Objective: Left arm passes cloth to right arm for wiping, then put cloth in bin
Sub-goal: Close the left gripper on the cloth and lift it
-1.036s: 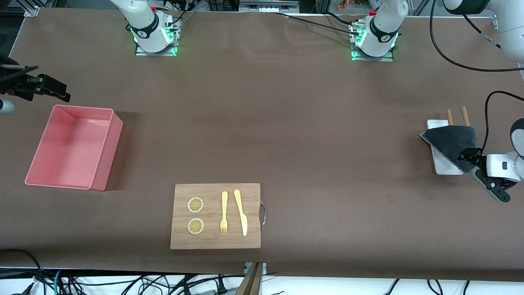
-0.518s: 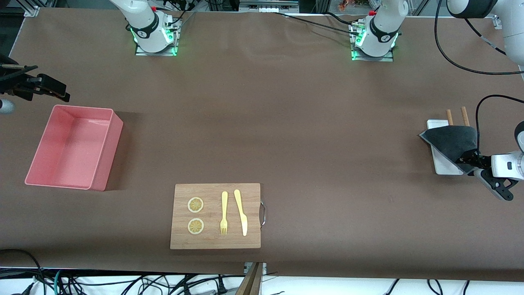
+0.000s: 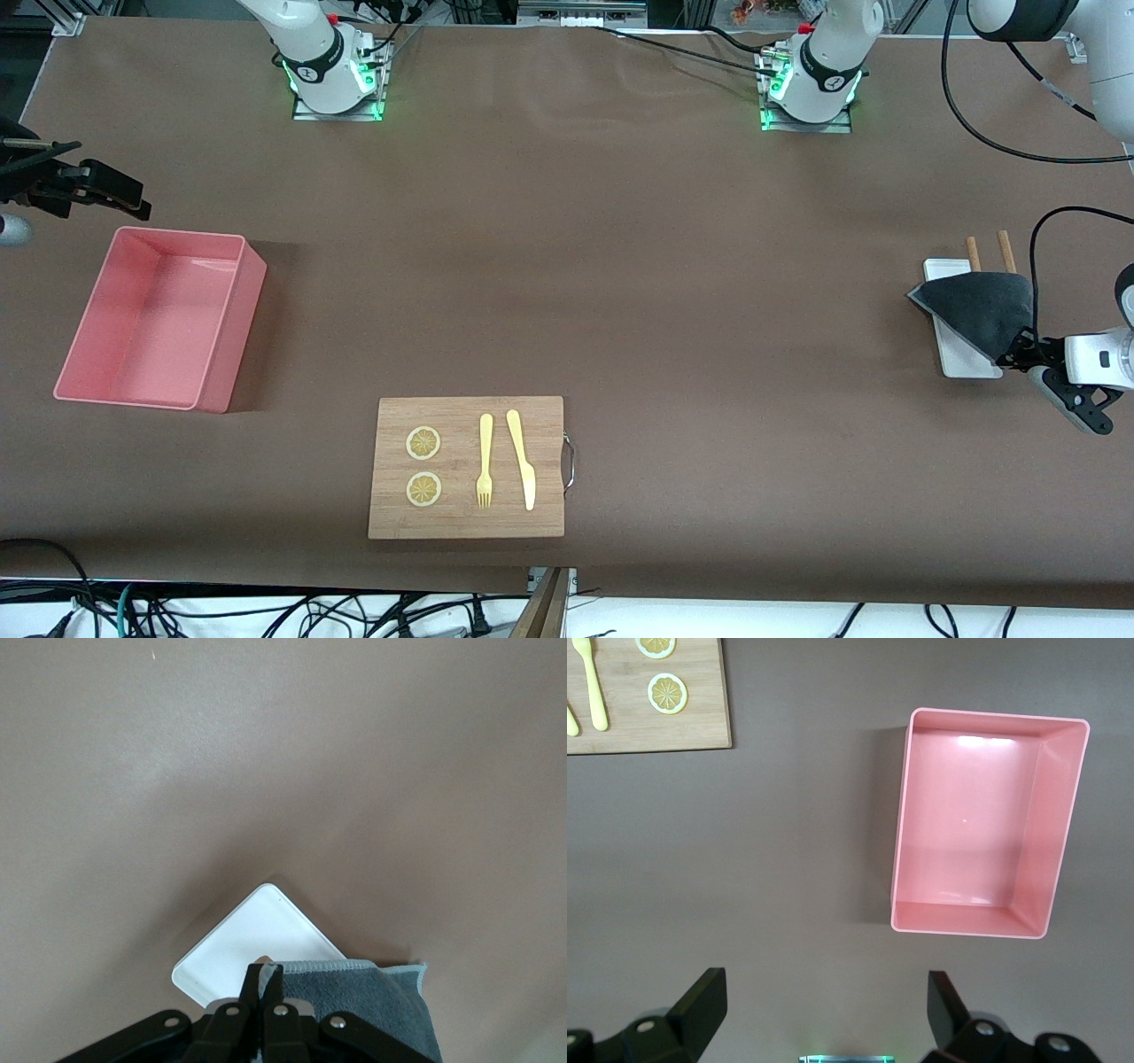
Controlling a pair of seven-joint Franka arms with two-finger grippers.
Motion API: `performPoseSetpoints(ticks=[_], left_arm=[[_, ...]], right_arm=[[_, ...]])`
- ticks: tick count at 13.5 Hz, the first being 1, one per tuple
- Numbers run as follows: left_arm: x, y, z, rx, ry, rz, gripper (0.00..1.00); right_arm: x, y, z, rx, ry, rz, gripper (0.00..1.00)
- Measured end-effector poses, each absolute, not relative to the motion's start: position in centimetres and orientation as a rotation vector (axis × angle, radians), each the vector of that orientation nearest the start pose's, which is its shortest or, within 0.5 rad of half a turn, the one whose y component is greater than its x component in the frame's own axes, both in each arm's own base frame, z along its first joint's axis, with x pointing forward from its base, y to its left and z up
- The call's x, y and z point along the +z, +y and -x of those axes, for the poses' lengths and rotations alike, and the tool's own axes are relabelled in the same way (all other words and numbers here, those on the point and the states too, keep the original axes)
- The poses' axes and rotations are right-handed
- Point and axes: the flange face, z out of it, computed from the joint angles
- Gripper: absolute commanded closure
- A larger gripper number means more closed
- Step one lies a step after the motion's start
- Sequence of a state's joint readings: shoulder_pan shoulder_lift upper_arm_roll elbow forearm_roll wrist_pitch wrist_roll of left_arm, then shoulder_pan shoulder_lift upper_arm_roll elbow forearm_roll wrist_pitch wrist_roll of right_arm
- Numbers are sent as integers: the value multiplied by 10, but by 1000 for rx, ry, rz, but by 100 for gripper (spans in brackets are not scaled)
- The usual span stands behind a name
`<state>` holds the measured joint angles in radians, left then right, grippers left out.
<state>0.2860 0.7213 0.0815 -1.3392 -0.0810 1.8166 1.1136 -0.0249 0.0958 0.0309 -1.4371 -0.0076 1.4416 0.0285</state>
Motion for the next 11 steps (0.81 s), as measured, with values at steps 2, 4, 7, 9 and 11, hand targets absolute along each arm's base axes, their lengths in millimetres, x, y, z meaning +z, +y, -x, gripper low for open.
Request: performPoseSetpoints(ticks=[2, 4, 7, 9, 11], left_arm=[[287, 236, -669, 264, 1186, 3086, 100], [294, 232, -673, 246, 1195, 3080, 100], [325, 208, -673, 286, 1228, 3096, 100], [356, 181, -672, 333, 1164, 3127, 100], [388, 141, -669, 376, 1043, 3197, 100]], right_arm=[[623, 1, -570, 141, 37, 3144, 0], [624, 1, -570, 139, 37, 3145, 0], [624, 1, -570, 139, 38, 3145, 0], [624, 1, -570, 140, 38, 3145, 0], [623, 1, -570, 141, 39, 3145, 0]])
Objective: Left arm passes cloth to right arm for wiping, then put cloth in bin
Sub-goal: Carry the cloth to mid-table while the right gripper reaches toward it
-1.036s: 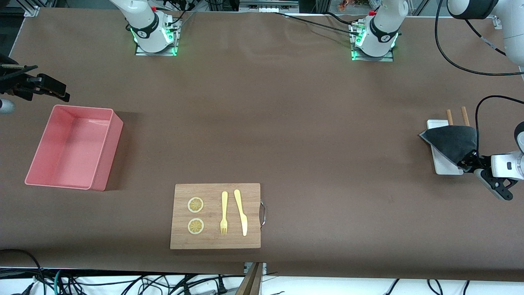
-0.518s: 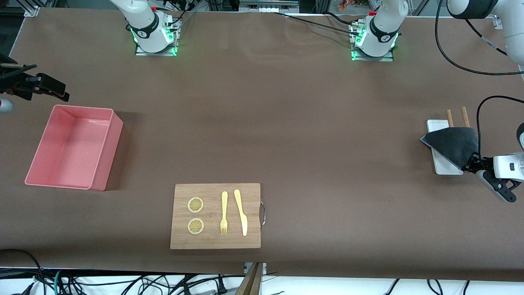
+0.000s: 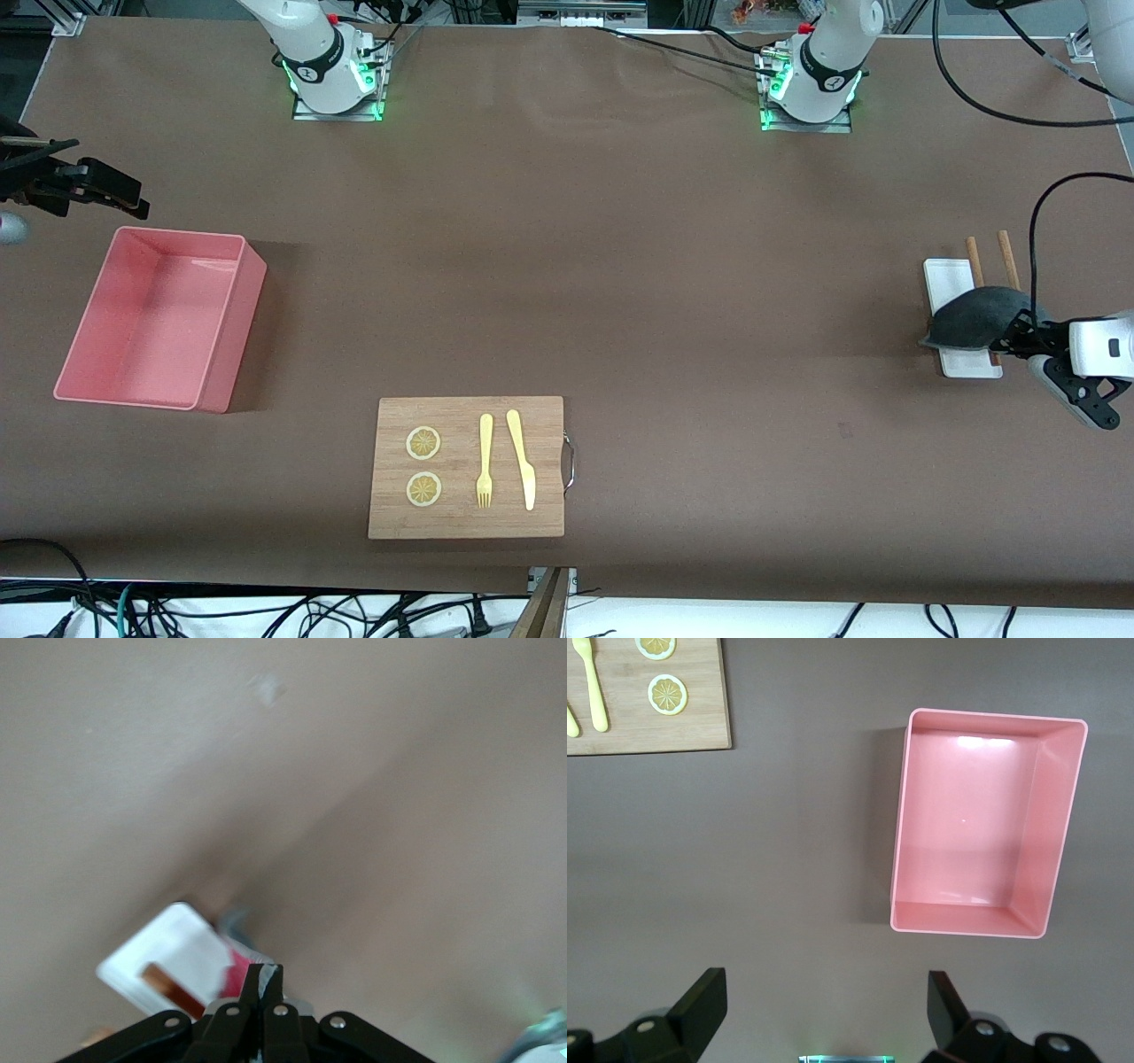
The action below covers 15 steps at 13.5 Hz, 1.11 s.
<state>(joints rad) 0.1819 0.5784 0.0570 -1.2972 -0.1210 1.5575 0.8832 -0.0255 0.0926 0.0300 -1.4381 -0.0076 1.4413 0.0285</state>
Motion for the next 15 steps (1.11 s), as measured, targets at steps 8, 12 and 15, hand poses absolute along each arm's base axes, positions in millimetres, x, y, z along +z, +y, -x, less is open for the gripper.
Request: performPoseSetpoints(ticks=[8, 12, 15], left_arm=[[496, -90, -633, 603, 545, 3436, 100], [527, -225, -603, 715, 268, 3532, 100], [553, -281, -596, 618, 70, 3660, 100]], right_arm=[[597, 1, -572, 206, 38, 3141, 0], [554, 6, -583, 261, 29, 3133, 0], [545, 19, -592, 235, 115, 3082, 0]])
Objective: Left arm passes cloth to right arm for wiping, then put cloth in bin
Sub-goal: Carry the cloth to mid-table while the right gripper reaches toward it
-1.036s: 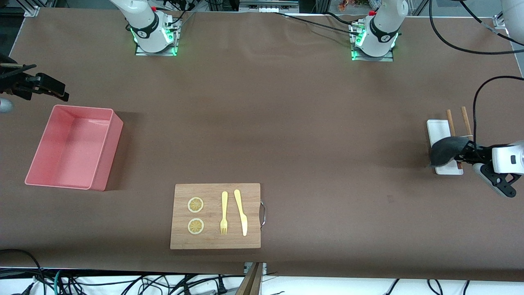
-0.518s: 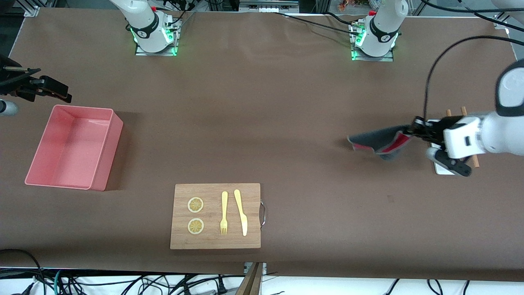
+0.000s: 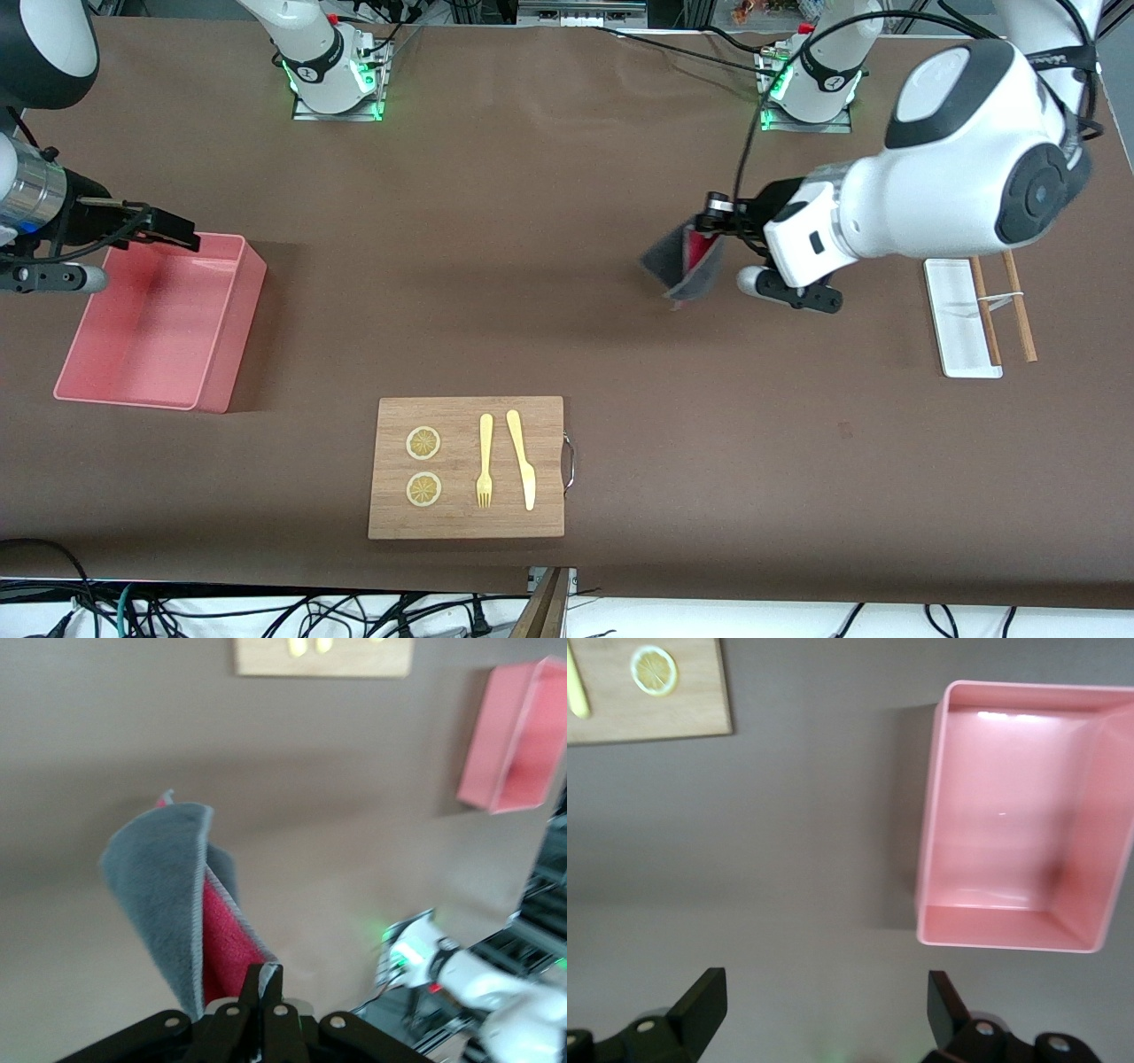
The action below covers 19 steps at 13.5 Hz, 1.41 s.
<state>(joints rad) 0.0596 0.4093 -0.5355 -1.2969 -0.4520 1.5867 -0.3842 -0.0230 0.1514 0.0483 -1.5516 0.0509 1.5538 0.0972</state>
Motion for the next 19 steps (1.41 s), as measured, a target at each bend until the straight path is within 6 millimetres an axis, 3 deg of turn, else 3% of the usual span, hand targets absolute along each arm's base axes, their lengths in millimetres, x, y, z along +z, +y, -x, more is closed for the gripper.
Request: performPoseSetpoints(ticks=[3, 5, 7, 14, 19], left_arm=[[570, -325, -591, -360, 93, -2429, 100], [575, -364, -582, -324, 170, -2375, 100], [576, -386, -576, -309, 252, -2350, 100], [576, -376, -585, -336, 411, -2327, 100], [575, -393, -577, -389, 408, -2272, 100]], right_arm=[[537, 52, -599, 218, 242, 3030, 0], [534, 92, -600, 195, 302, 3017, 0], [531, 130, -599, 166, 364, 3000, 0], [514, 224, -595, 121, 561, 2919, 0], [493, 279, -592, 113, 682, 2845, 0]])
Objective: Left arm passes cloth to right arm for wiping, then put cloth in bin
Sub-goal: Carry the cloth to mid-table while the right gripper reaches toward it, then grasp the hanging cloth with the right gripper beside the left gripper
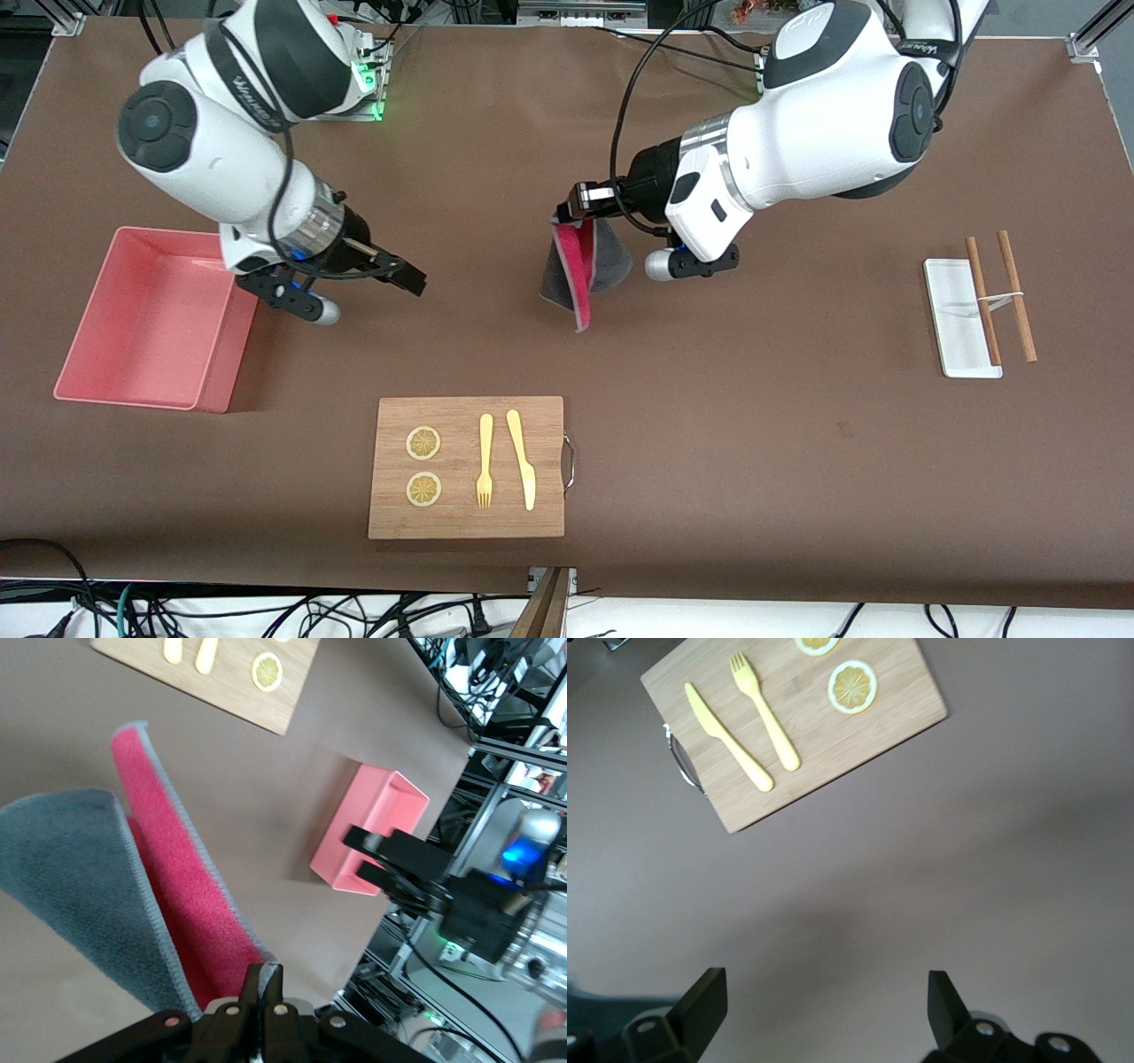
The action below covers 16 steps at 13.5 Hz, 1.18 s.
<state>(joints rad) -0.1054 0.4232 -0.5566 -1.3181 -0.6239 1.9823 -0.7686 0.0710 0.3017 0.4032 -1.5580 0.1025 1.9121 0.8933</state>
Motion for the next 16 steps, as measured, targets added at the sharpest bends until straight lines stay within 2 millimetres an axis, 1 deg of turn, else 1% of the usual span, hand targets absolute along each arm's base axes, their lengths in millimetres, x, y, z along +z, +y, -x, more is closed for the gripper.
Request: performPoseSetpoints(ticks=[2, 4, 6, 9, 13, 16], left_arm=[[573, -409, -571, -399, 402, -2242, 100], [568, -426, -565, -391, 385, -2230, 100], [568, -435, -561, -404, 384, -2206, 100], [569, -434, -562, -413, 393, -2189, 100], [569, -429, -566, -414, 405, -2179, 100], [568, -427, -568, -412, 411, -2178, 100]], right_arm=[[480, 290, -593, 134, 729, 2828, 0], [466, 296, -594, 216, 763, 2782, 0], [449, 301, -595, 311, 819, 2706, 0], [417, 305, -591, 405, 935, 2598, 0], [367, 306, -575, 532, 1046, 2512, 0], [342, 306, -561, 641, 1124, 2424, 0]])
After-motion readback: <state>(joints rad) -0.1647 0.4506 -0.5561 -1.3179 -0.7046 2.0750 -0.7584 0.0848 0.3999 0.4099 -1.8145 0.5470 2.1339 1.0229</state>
